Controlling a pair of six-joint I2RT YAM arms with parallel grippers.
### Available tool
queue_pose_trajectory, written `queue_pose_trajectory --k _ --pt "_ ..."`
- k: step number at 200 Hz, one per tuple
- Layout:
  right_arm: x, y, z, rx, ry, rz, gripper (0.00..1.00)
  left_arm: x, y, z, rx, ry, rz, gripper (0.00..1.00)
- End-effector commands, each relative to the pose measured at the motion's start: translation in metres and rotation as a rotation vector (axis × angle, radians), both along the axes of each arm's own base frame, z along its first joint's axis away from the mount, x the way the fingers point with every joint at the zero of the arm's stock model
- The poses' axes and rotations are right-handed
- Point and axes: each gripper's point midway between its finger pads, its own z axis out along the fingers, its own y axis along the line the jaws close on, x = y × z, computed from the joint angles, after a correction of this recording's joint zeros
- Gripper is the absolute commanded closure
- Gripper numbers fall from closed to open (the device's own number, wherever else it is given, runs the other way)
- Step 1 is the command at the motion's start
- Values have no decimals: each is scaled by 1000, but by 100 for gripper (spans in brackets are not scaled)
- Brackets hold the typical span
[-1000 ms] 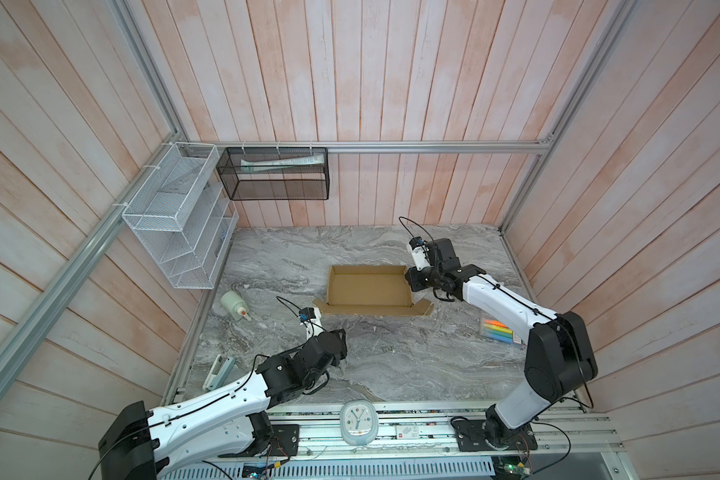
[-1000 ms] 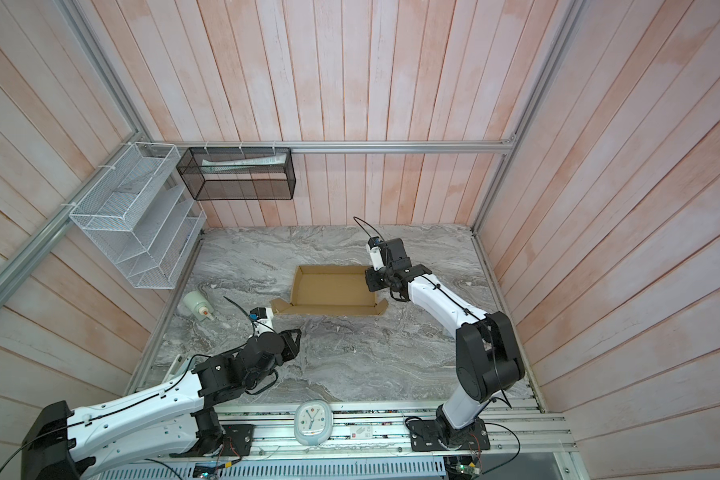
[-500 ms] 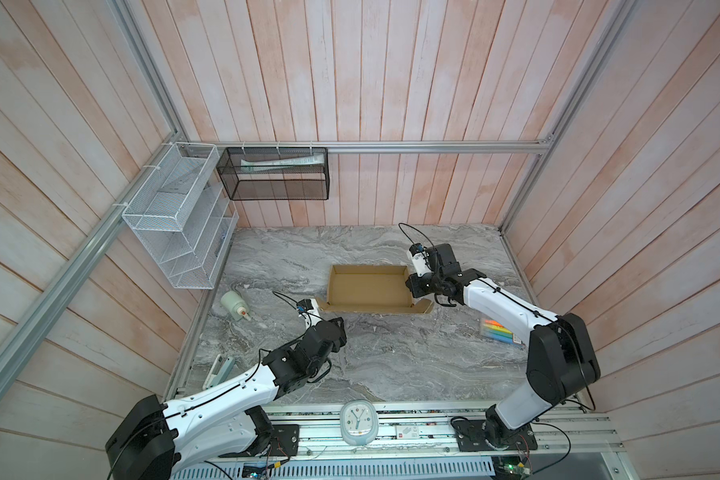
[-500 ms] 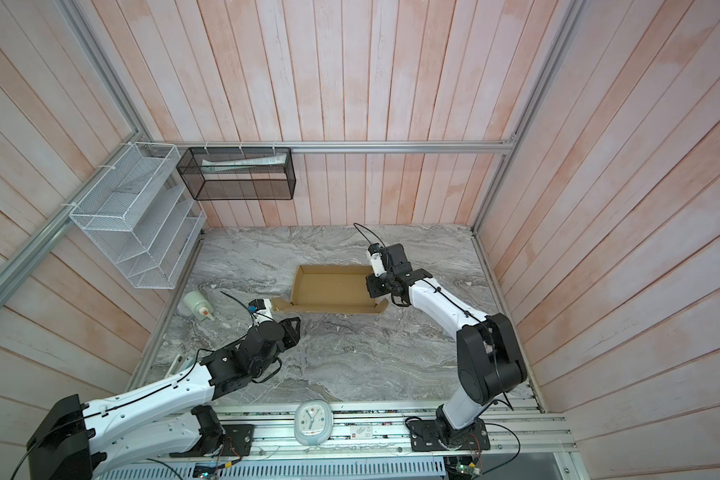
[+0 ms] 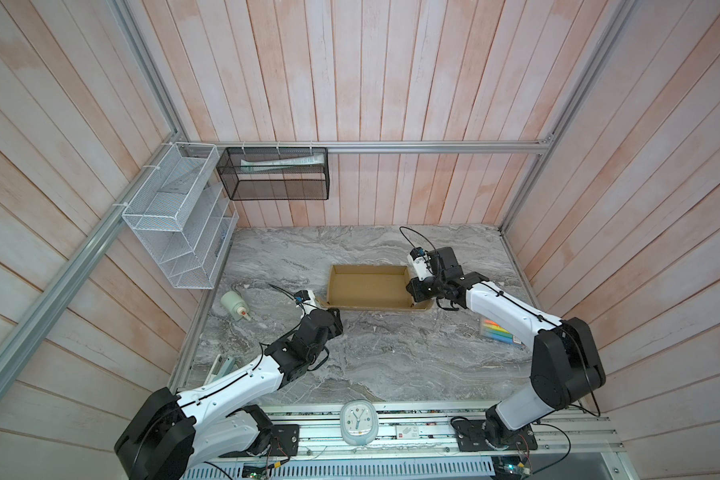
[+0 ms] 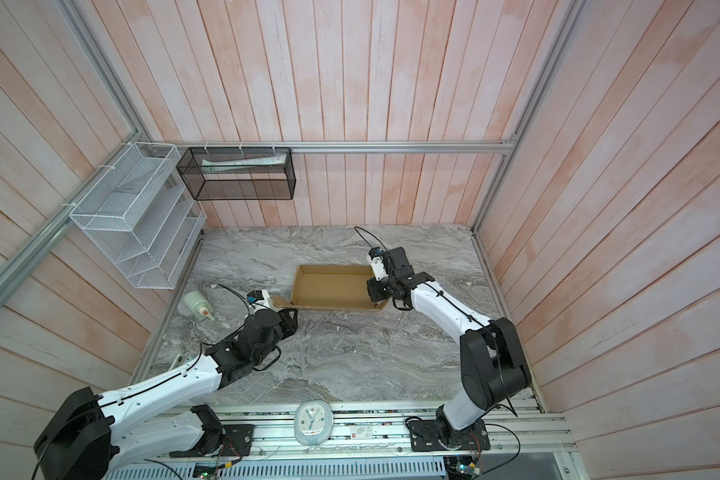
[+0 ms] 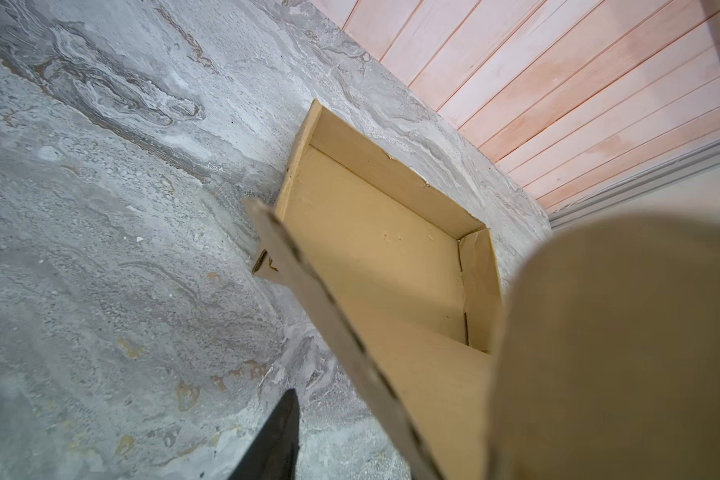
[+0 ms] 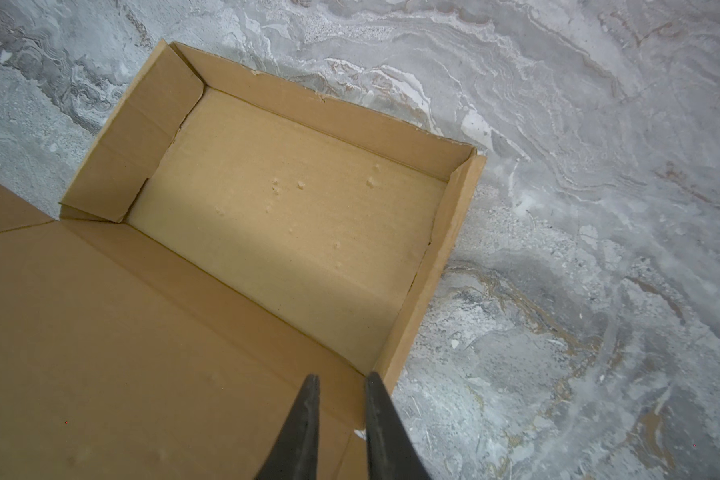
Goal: Fold the paper box
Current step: 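Grasp the lid flap edge with the left gripper and lift it upward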
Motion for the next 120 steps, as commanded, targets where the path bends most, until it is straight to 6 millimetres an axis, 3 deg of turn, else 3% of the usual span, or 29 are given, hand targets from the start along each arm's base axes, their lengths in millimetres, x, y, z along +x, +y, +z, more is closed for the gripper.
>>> queue_pose_trajectory --k 1,69,120 --pt "-11 -1 -2 11 32 22 78 13 -5 18 -21 -48 -19 56" --pt "-21 5 -8 39 72 55 78 35 4 20 -34 -58 -4 56" --pt "-33 17 -10 71 89 101 78 56 -2 28 -37 -79 -33 56"
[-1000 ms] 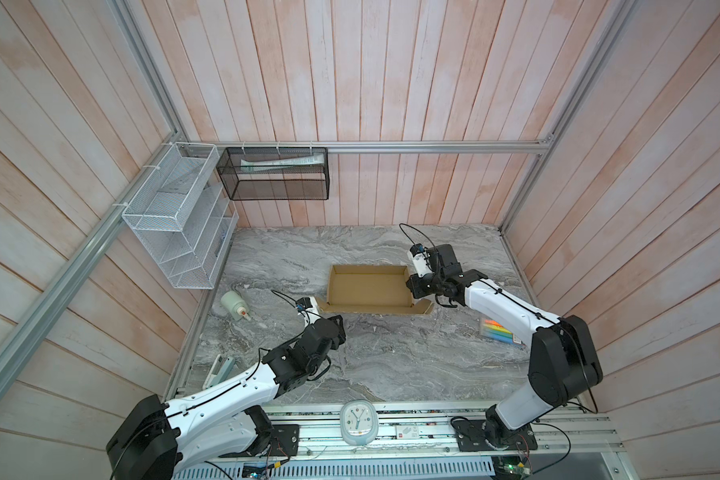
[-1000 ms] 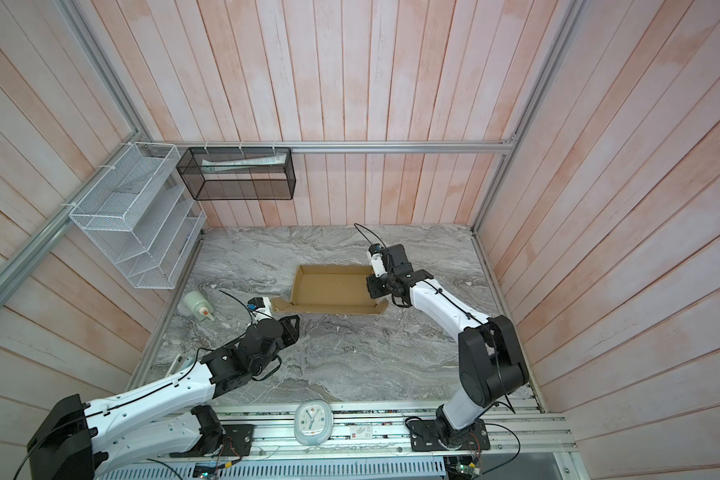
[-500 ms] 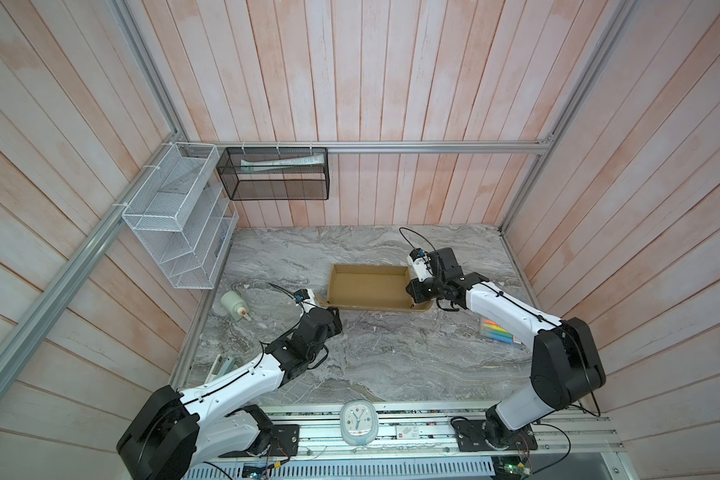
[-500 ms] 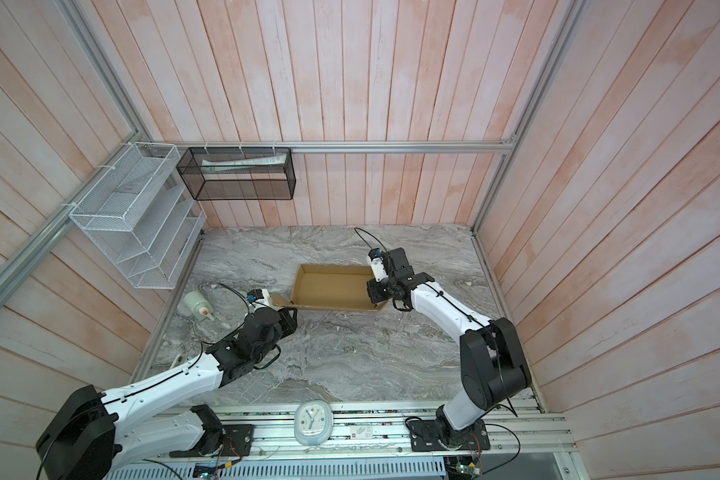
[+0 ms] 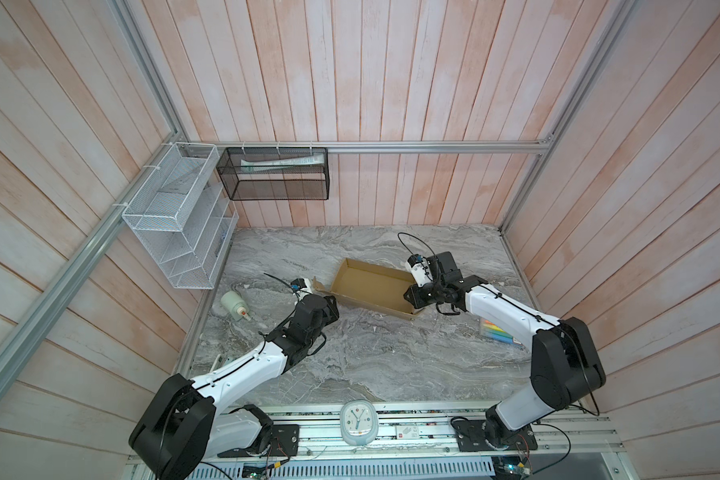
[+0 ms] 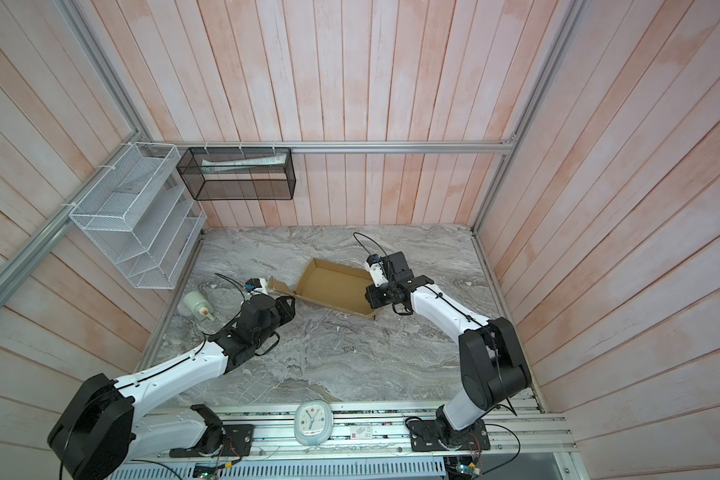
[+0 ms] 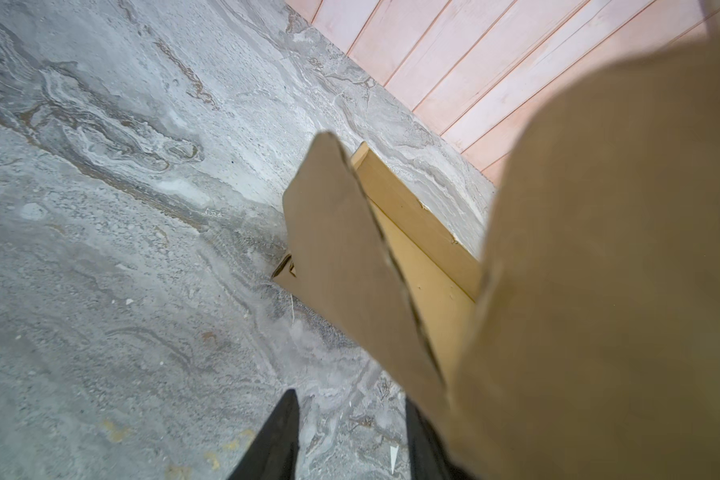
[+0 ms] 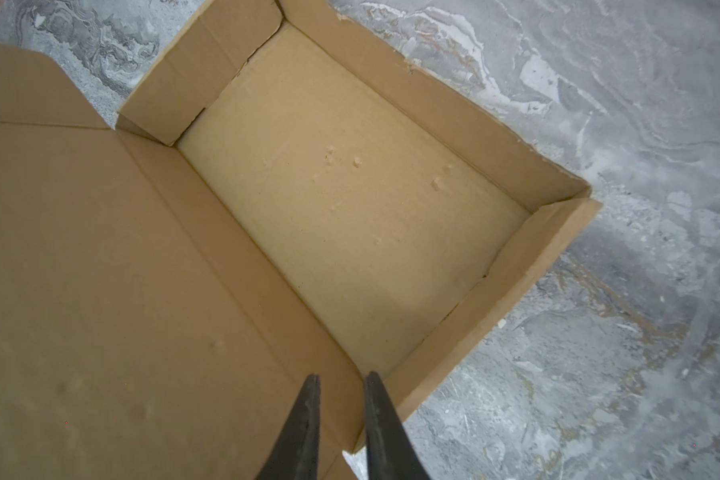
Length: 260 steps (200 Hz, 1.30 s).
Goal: Fold the paper box
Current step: 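Grasp the lid flap edge with the left gripper and lift it upward, then raise the lid flap upright with the left gripper while the right braces the tray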
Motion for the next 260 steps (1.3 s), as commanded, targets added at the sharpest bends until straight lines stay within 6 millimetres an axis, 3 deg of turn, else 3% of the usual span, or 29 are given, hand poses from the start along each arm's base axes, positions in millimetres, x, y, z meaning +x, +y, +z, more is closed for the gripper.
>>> queue_pose_trajectory --k 1,86,185,260 --pt "-11 9 6 31 7 39 78 15 -10 22 -18 -62 -42 56" --pt "-29 40 8 99 -11 127 79 42 -32 32 -47 -89 -113 56" --pt "-37 62 13 220 -34 150 79 73 -67 36 -84 -88 -222 56" --pt "-35 75 20 294 -59 162 80 98 -78 47 -98 -107 -262 56"
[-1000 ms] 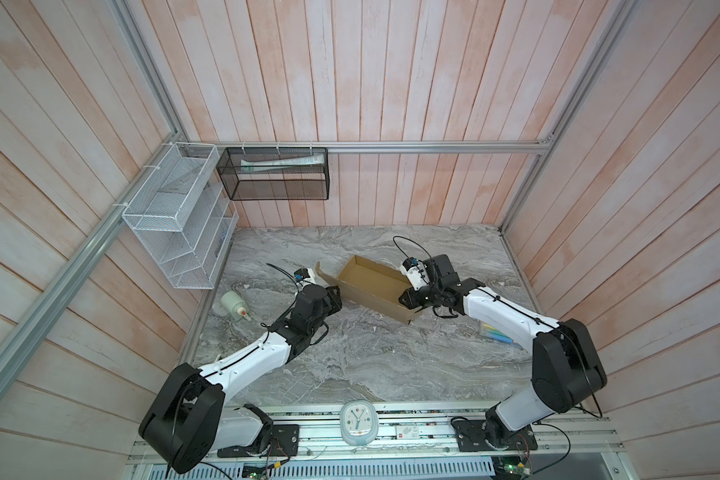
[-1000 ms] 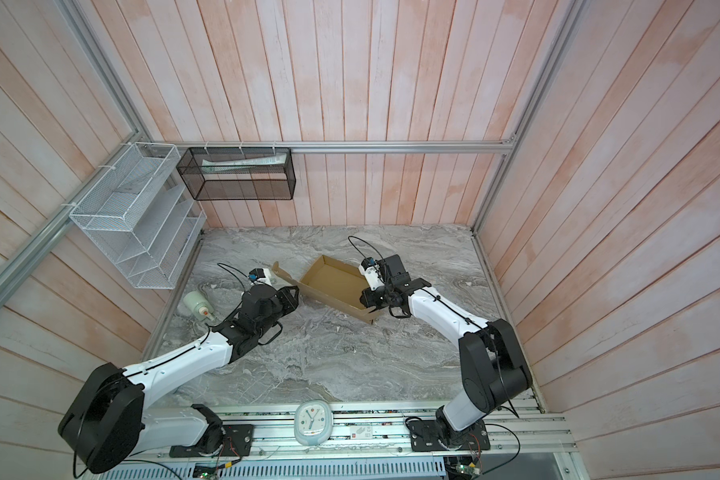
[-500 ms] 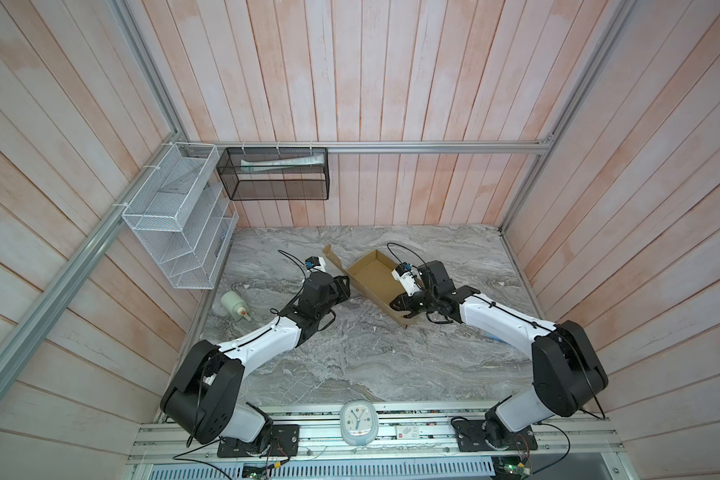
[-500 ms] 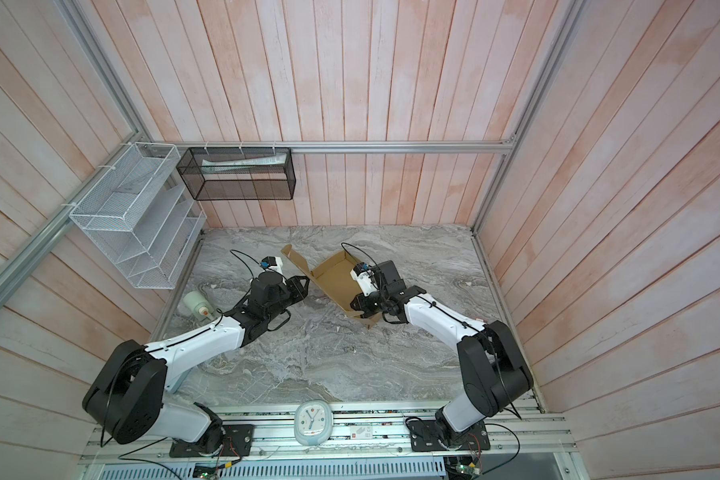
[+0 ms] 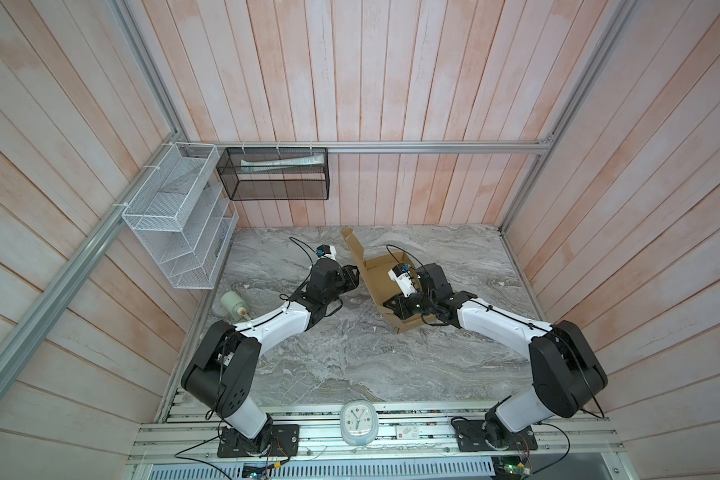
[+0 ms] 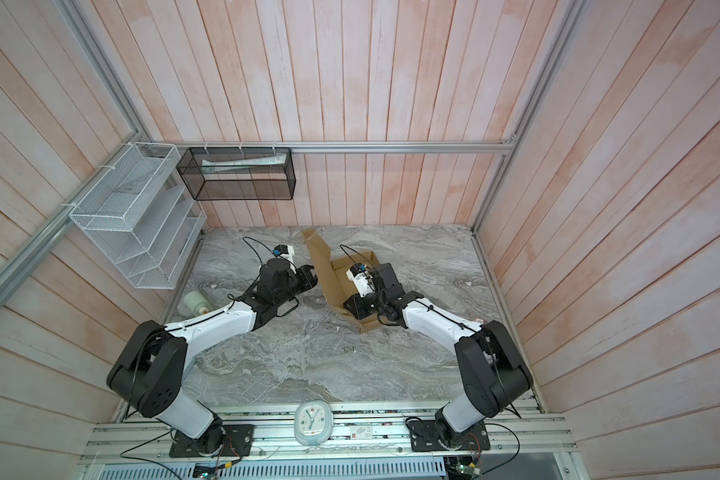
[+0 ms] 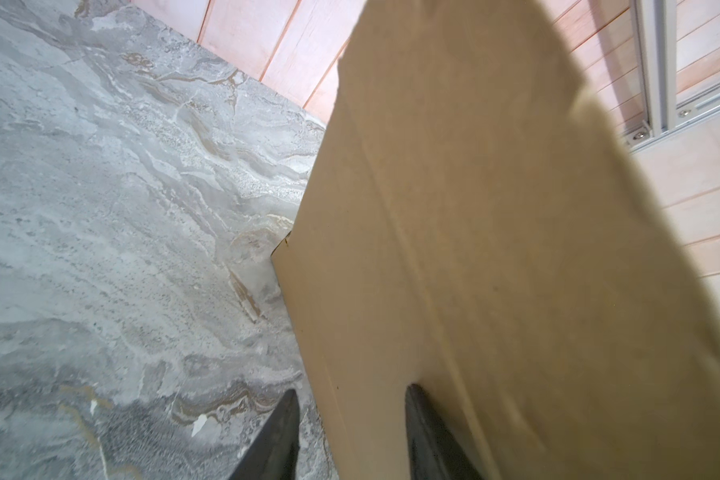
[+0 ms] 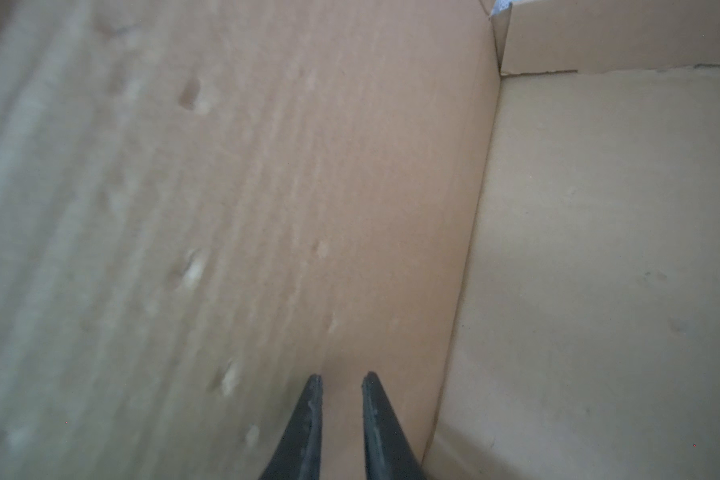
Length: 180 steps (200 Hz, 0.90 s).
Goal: Fold the paper box
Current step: 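Raise the lid flap upright with the left gripper while the right braces the tray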
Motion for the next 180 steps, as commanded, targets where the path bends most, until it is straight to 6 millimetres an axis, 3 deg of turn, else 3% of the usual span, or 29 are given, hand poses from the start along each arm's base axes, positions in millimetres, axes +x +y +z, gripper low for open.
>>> queue_pose_trajectory --k 1,180 --pt "-1 9 11 59 -20 11 80 11 -6 13 -10 -37 -34 56" --pt "5 52 7 255 -54 -17 84 52 -43 26 -33 -46 -185 60"
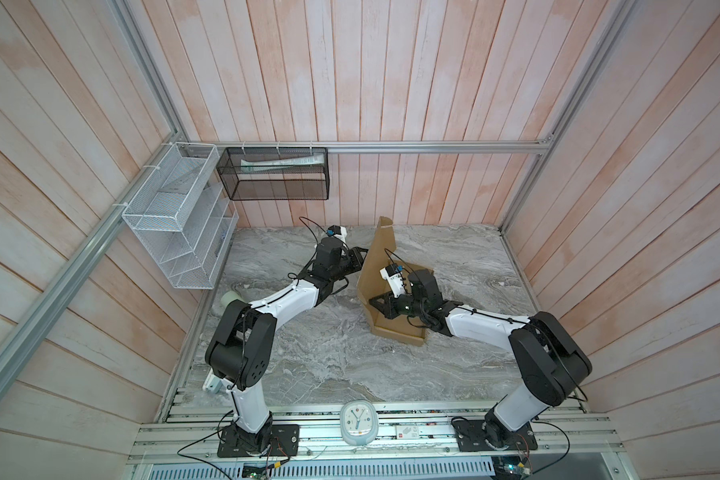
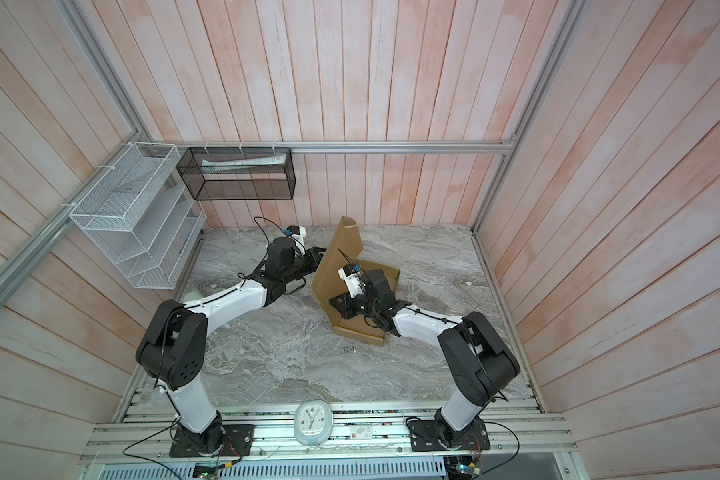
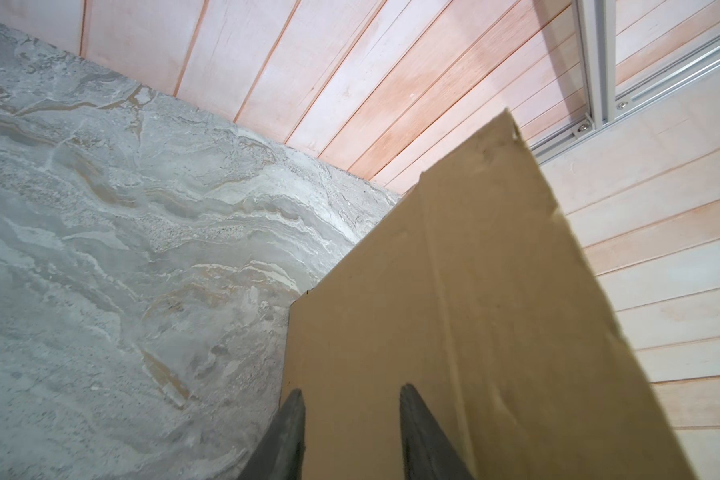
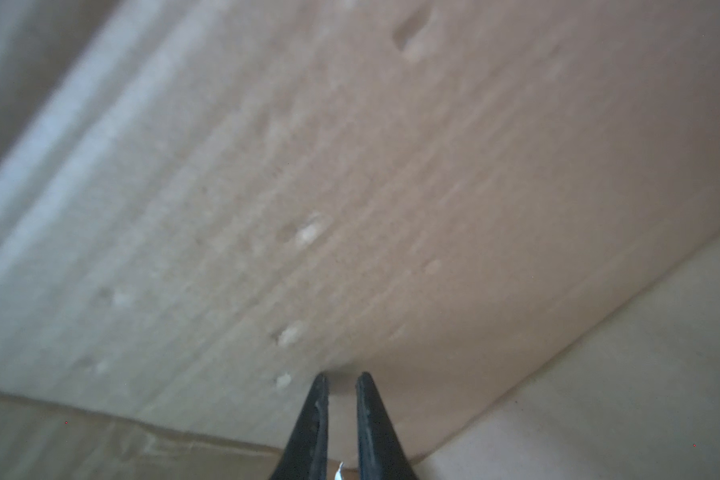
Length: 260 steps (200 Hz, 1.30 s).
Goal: Fold the paper box
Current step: 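Raise the lid flap upright with the left gripper while the right braces the tray, then hold the lid upright with the left gripper while the right lifts out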
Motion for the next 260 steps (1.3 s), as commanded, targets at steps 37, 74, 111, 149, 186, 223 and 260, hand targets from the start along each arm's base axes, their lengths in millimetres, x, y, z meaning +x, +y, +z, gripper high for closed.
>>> queue_pose_trajectory --k 37,74,111,149,186,223,260 --pt "1 17 6 90 -31 -34 84 14 -12 10 33 -28 -61 60" --pt "4 24 7 128 -34 -52 85 18 -18 10 29 -21 -83 60" --pt "8 19 7 125 -45 -90 85 17 -20 4 34 -10 -97 60" --pt "7 4 5 120 -51 -137 85 15 -5 -3 58 3 -75 60" --pt "6 -12 7 120 -57 -168 85 14 24 -7 79 7 -22 60" --pt "7 -26 11 114 -64 -195 85 4 59 -11 85 18 35 60" --pt "7 -35 12 100 -67 -212 85 -10 92 -4 101 4 95 59"
